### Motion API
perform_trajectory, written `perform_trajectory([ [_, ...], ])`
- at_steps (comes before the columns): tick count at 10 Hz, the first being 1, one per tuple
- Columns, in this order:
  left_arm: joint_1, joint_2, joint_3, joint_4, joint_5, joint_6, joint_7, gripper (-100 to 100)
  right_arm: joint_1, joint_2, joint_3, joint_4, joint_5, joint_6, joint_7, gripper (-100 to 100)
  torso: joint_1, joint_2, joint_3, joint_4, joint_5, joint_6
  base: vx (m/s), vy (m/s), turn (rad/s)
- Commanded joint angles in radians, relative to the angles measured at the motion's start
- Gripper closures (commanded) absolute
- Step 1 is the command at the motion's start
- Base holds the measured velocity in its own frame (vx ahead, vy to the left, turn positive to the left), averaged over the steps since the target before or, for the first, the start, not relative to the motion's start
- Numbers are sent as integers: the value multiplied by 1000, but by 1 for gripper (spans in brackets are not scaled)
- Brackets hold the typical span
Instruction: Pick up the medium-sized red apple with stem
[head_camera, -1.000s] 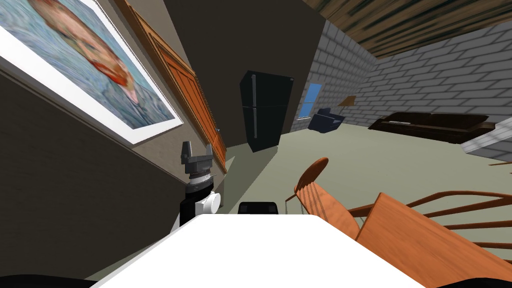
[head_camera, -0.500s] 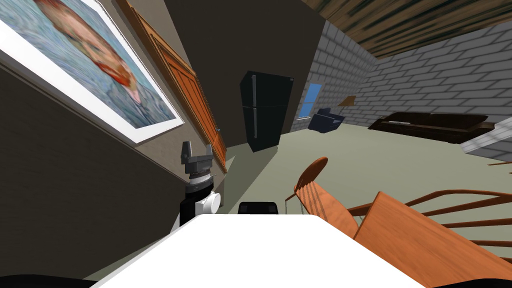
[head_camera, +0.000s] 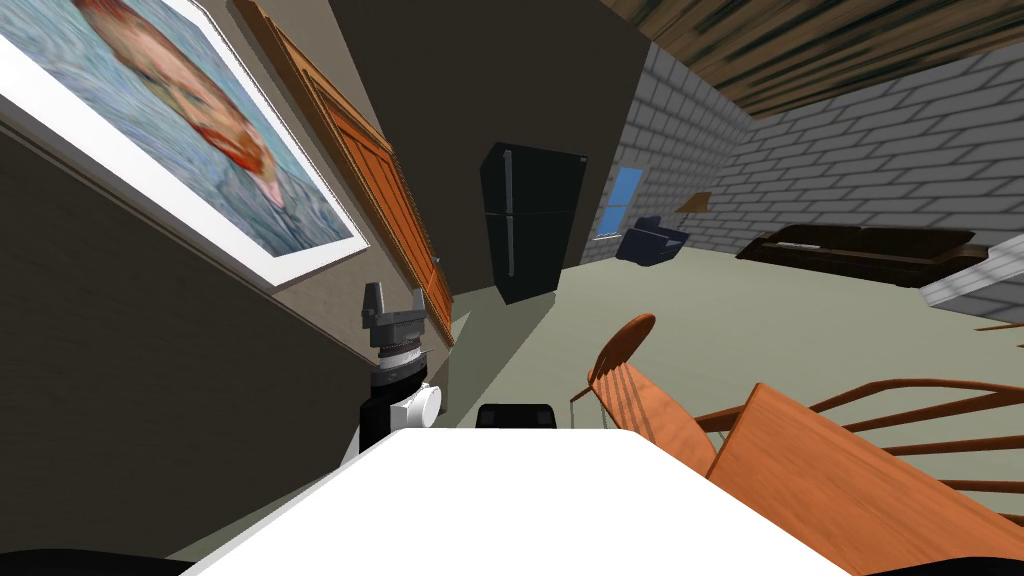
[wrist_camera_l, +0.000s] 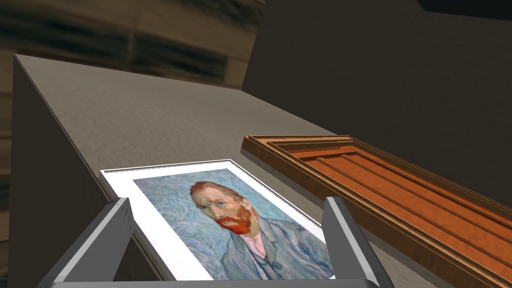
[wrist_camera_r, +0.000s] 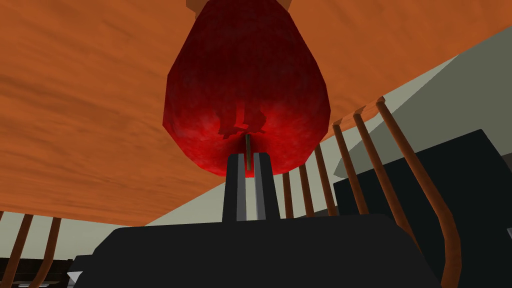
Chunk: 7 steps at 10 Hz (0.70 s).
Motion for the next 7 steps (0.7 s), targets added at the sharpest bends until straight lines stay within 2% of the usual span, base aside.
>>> perform_trajectory([
  [1,0,0,0,0,0,0,0,0,0,0,0,0,0,0,0,100,0,0,0,0,0,0,0,0,0],
  [2,0,0,0,0,0,0,0,0,0,0,0,0,0,0,0,0,0,0,0,0,0,0,0,0,0],
  [3,0,0,0,0,0,0,0,0,13,0,-15,-30,12,17,-10,100,0,0,0,0,0,0,0,0,0],
  [4,0,0,0,0,0,0,0,0,49,-11,20,-61,-46,21,9,100,0,0,0,0,0,0,15,1,2],
  [5,0,0,0,0,0,0,0,0,49,-11,20,-61,-52,21,9,100,0,-1,0,0,0,0,20,-2,-4],
  [6,0,0,0,0,0,0,0,0,67,-16,37,-76,-84,23,18,100,1,-1,-1,0,0,0,22,-2,-1],
  [7,0,0,0,0,0,0,0,0,67,-16,37,-76,-84,23,18,100,0,-2,-1,0,0,0,14,-1,0],
])
